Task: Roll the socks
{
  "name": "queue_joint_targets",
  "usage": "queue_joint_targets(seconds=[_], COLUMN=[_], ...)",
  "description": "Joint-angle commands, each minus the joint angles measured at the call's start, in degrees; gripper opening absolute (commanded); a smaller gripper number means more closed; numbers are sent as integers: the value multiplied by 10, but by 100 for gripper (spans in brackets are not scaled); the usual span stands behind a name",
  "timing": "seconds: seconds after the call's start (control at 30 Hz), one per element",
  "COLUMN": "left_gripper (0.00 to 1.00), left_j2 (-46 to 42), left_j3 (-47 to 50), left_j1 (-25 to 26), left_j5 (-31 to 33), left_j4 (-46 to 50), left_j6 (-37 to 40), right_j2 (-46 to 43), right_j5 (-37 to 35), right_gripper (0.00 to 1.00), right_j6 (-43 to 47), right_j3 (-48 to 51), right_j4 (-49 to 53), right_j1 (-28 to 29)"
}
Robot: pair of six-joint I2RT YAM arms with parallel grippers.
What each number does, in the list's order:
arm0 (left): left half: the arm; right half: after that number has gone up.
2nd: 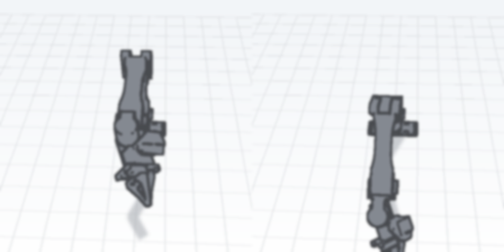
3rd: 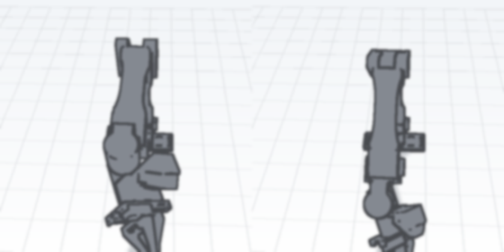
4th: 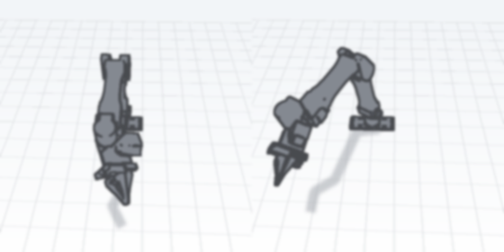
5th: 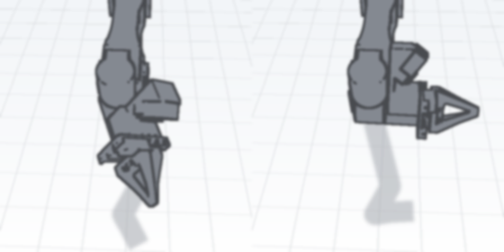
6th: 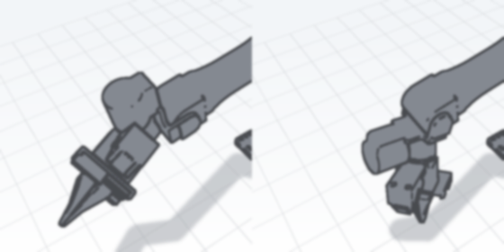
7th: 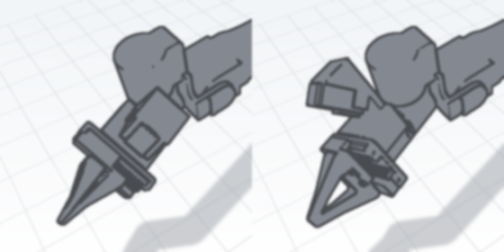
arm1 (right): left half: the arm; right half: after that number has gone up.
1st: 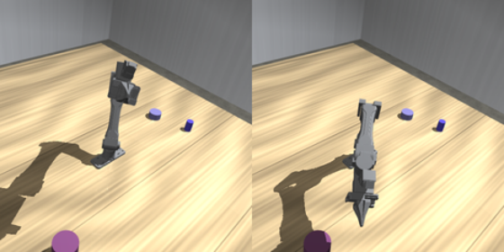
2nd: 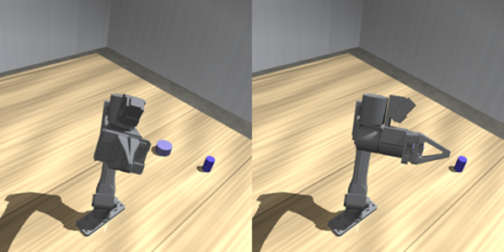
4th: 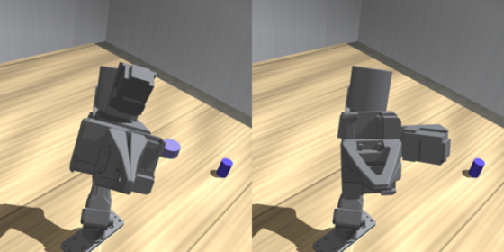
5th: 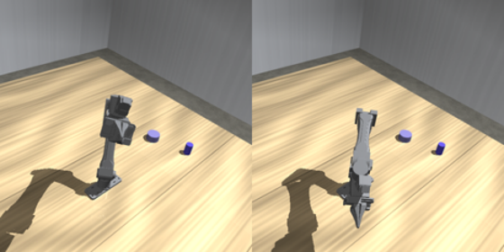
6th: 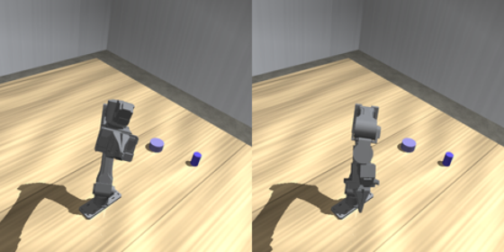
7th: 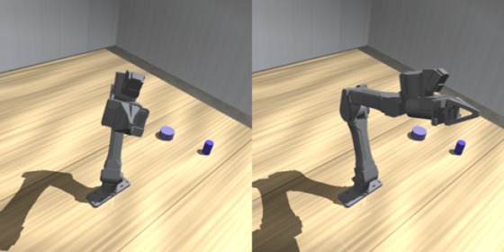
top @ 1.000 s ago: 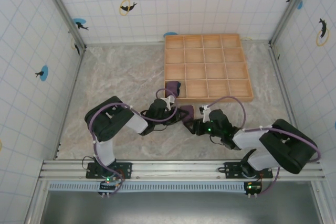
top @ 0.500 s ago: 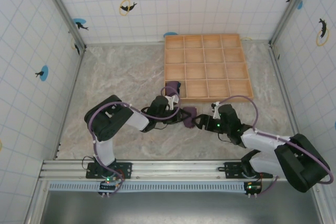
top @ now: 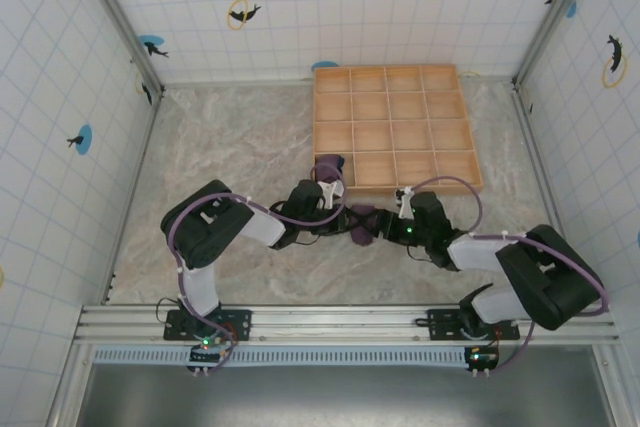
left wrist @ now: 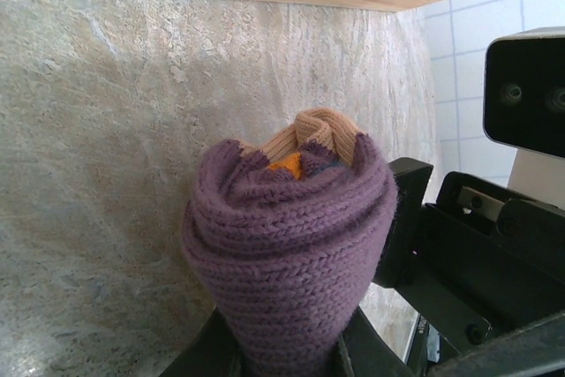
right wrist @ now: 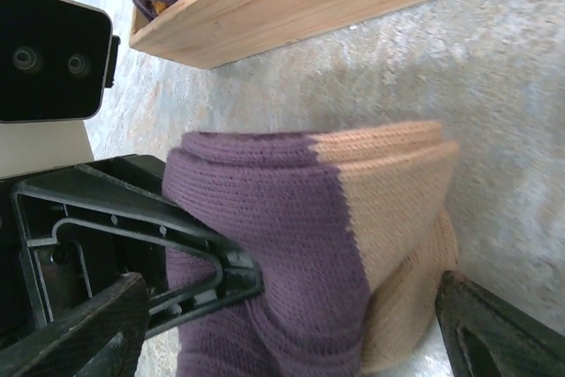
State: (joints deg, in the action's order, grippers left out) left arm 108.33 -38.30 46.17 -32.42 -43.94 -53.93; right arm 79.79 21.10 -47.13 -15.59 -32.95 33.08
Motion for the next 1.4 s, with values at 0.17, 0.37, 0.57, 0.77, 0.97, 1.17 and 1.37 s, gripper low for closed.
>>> queue_joint_targets(seconds=[0.17,0.37,0.57,0.77,0.97,1.17,1.37], left_gripper=[0,0,0,0,0,0,0], left_j2=[19,-14,-63,-94,-113,-125,-127], left_j3=[-4,-36,-82,-104,-124,-127,-140], left_j1=[-8,-13,-17,-32,-35,-45,-61], left_j5=[-41,-65,-79,-103,-122,-138,-172], left_j4=[-79,-5,100,113,128,128,119], left_j6=[-33,1,63,70,77,67,46], right_j2=[56,-48,-141,-171,-167,-163,-157], right_j5=[35,-10,-8,67,113,132,181], right_gripper=[80,90,96,100,98,98,100], right_j6=[-34,16,32,28,29,15,-8], right_j3=[28,-9,-34,-31,-48,-46,-51], right_j4=[-61,63,130,82,39,-9,-59], right_j1=[23,19,-13,-44,-57,-73,-92])
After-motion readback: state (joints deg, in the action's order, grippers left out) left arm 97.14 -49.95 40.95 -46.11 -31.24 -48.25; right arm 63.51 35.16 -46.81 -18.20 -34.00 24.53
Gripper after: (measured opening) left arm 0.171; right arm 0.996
